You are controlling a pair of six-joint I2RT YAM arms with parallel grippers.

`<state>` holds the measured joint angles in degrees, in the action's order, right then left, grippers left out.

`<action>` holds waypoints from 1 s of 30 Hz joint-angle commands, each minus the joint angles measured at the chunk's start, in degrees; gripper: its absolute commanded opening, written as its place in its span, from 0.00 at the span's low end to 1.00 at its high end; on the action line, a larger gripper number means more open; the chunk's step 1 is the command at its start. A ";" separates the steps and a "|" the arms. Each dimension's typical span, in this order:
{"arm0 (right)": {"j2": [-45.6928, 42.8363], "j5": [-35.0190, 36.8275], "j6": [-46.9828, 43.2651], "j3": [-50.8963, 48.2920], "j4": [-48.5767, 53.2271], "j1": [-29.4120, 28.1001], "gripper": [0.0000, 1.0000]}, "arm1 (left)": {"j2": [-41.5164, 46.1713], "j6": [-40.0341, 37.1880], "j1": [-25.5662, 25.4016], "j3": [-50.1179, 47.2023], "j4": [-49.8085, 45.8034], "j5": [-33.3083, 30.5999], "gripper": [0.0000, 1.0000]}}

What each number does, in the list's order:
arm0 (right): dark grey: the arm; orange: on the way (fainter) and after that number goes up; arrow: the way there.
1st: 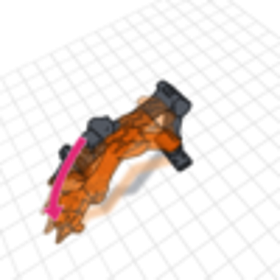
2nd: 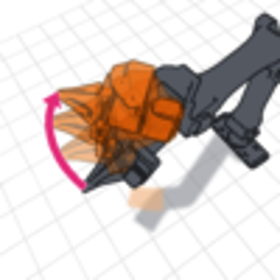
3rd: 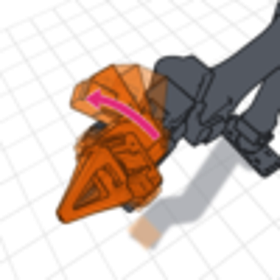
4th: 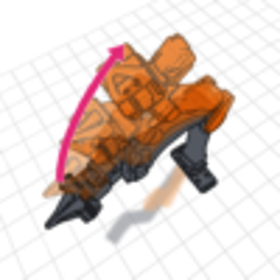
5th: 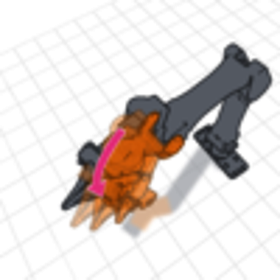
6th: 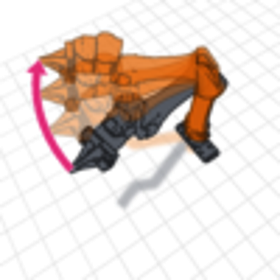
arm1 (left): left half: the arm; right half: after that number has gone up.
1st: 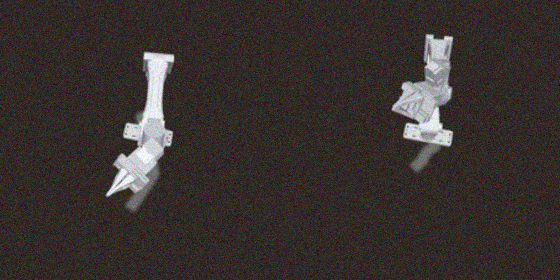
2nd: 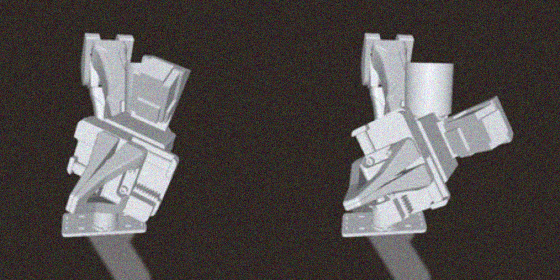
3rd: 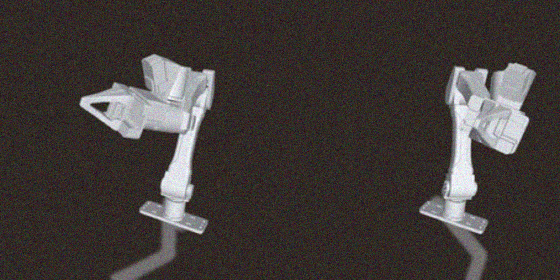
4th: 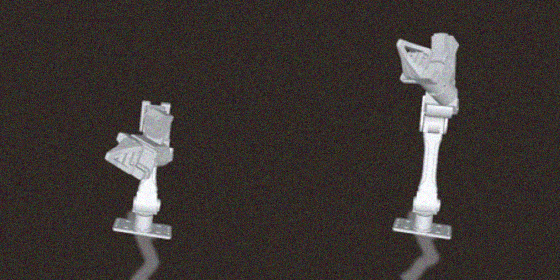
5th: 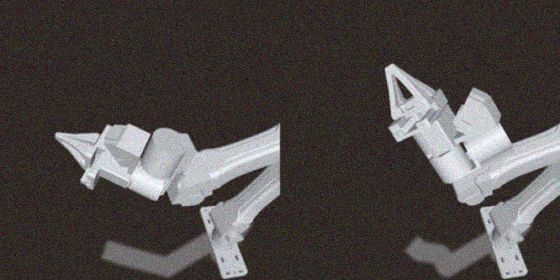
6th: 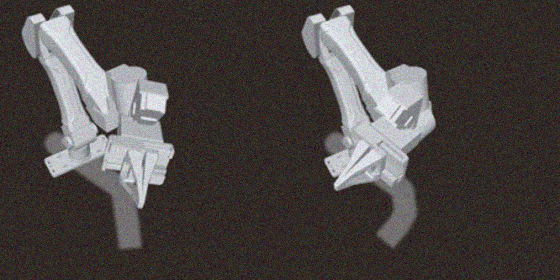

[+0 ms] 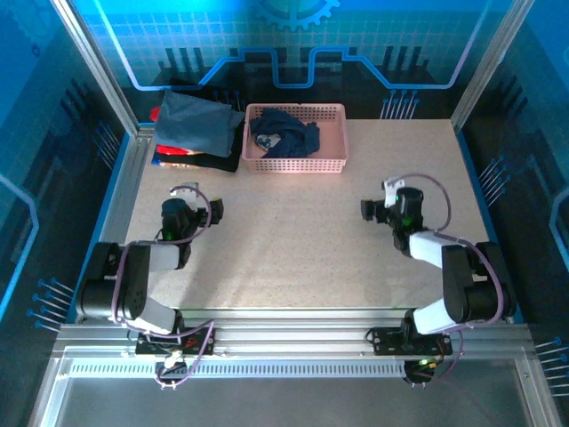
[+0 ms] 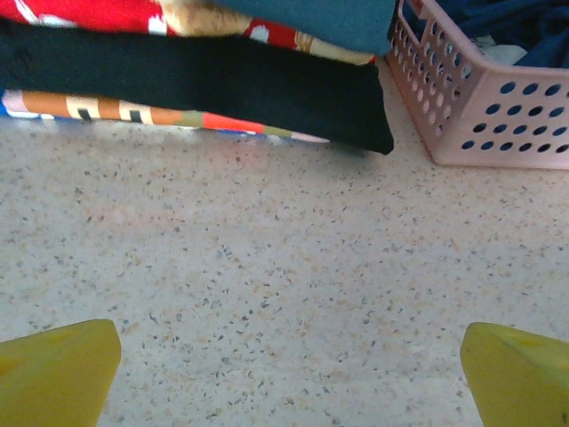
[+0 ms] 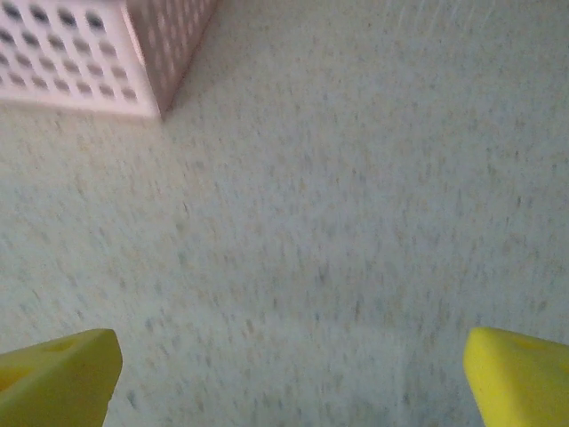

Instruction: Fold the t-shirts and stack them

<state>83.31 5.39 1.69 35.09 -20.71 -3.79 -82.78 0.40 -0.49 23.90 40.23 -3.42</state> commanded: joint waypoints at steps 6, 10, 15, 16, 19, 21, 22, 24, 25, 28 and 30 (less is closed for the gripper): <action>5.04 -11.92 14.39 37.73 48.21 -1.88 1.00 | 10.52 15.90 -2.75 30.76 -45.31 1.57 0.99; 21.33 -17.47 17.06 58.92 59.70 -2.66 0.97 | -1.43 23.51 -5.18 50.61 -61.16 8.02 0.99; 41.14 -19.17 19.48 80.69 66.80 -3.23 0.88 | -14.34 24.69 -10.52 67.11 -67.85 14.23 0.99; 44.54 -18.93 19.87 84.77 67.76 -3.33 0.87 | -16.28 24.64 -11.49 69.59 -68.68 14.40 0.99; 52.00 -17.90 20.65 93.58 69.19 -3.86 0.85 | -20.17 25.44 -13.15 73.54 -68.99 15.57 0.99; 54.79 -17.38 21.01 96.81 69.55 -4.20 0.83 | -21.21 25.81 -13.86 74.15 -68.15 16.32 0.99; 55.85 -16.69 20.90 97.89 69.80 -4.43 0.81 | -21.51 25.86 -14.16 74.18 -67.83 16.51 0.99; 56.93 -14.81 20.58 98.59 70.36 -4.78 0.79 | -22.06 26.05 -14.53 74.03 -67.49 16.95 0.99; 57.06 -14.30 20.47 98.06 70.09 -4.82 0.76 | -22.31 26.19 -14.71 73.79 -67.18 17.07 0.99; 56.64 -13.84 20.24 95.16 68.12 -5.12 0.68 | -23.09 26.82 -14.89 73.22 -66.06 17.46 0.99; 55.86 -12.93 20.07 93.20 66.95 -5.35 0.60 | -23.78 27.43 -14.97 73.29 -65.35 17.96 0.99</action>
<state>140.70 -8.99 21.71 129.73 46.26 -8.34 -105.32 26.02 -14.85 95.33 -25.69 12.36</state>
